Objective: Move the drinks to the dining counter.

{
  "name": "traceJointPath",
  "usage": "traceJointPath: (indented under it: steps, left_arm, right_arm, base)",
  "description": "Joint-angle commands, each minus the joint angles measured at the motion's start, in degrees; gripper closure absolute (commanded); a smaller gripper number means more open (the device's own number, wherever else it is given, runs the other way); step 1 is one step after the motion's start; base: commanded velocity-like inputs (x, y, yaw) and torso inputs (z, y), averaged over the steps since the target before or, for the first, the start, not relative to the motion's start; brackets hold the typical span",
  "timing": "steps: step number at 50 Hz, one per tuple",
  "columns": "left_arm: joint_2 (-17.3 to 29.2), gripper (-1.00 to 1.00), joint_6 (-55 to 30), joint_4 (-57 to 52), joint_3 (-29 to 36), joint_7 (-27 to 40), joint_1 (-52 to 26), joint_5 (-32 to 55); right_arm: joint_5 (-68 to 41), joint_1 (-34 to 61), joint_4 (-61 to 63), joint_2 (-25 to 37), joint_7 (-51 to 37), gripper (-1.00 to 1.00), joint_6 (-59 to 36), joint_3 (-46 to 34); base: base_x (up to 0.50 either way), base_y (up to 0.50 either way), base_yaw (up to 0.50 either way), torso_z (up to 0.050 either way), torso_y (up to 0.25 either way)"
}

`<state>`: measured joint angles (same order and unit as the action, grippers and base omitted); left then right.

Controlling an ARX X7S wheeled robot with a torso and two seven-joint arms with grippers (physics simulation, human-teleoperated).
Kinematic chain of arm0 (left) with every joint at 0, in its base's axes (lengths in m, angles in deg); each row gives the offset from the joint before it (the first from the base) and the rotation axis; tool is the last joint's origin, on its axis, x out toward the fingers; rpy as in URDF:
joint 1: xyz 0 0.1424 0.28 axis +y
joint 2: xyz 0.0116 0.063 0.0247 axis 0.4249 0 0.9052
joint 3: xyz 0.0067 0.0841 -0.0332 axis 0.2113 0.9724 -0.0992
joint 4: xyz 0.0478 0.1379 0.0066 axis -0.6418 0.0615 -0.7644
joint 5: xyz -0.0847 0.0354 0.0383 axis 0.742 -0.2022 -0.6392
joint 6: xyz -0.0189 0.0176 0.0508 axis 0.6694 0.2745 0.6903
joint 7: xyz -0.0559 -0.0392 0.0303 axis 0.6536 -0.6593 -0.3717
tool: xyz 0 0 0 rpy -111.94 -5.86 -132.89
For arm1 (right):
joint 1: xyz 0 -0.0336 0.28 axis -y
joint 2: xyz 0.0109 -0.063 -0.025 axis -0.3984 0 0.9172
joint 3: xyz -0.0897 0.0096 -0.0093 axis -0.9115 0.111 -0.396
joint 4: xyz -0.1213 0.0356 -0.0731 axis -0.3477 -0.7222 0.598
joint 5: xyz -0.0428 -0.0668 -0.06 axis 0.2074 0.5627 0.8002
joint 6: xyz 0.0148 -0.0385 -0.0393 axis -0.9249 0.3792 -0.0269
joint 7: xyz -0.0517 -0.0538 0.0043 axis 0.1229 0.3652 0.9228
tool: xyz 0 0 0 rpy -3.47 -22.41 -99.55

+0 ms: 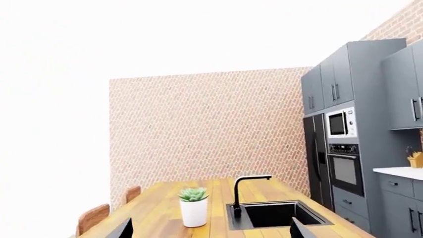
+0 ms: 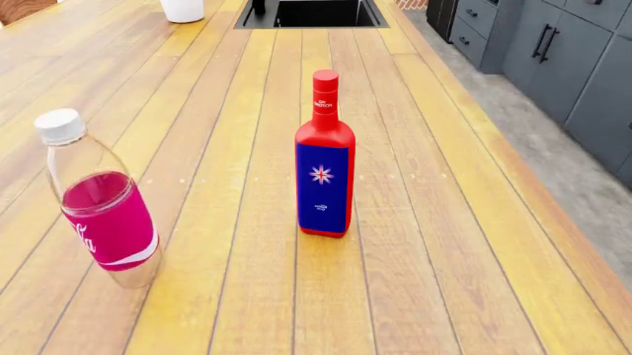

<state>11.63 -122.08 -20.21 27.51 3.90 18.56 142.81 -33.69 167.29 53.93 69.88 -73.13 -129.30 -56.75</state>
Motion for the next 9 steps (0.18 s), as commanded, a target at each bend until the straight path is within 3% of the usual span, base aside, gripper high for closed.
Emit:
traceJointPath:
  steps: [1,7,9]
  left_arm:
    - [1.9,-1.0,-7.3,3.9,-4.0,-0.6,-3.9,-0.4]
    - [1.9,-1.0,-10.7,6.5,-5.6,-2.2,-5.6,-3.4]
    - [1.9,-1.0,-12.0,6.9,-6.4,-2.5,-6.4,-4.1]
  right_arm:
    - [-3.1,19.9,-9.8,-1.9,-5.6,-1.0,-8.5,-7.6]
    - [-1.3,33.5,-18.9,-7.6,-7.2,-1.0,-15.5,-12.2]
    - [-2.1,34.2,-21.6,-11.3,-11.1,-1.0,-20.5,-7.8]
  base:
    - [0.0,0.0,0.0,0.0,0.0]
    - [0.0,0.0,0.0,0.0,0.0]
    - [0.0,0.0,0.0,0.0,0.0]
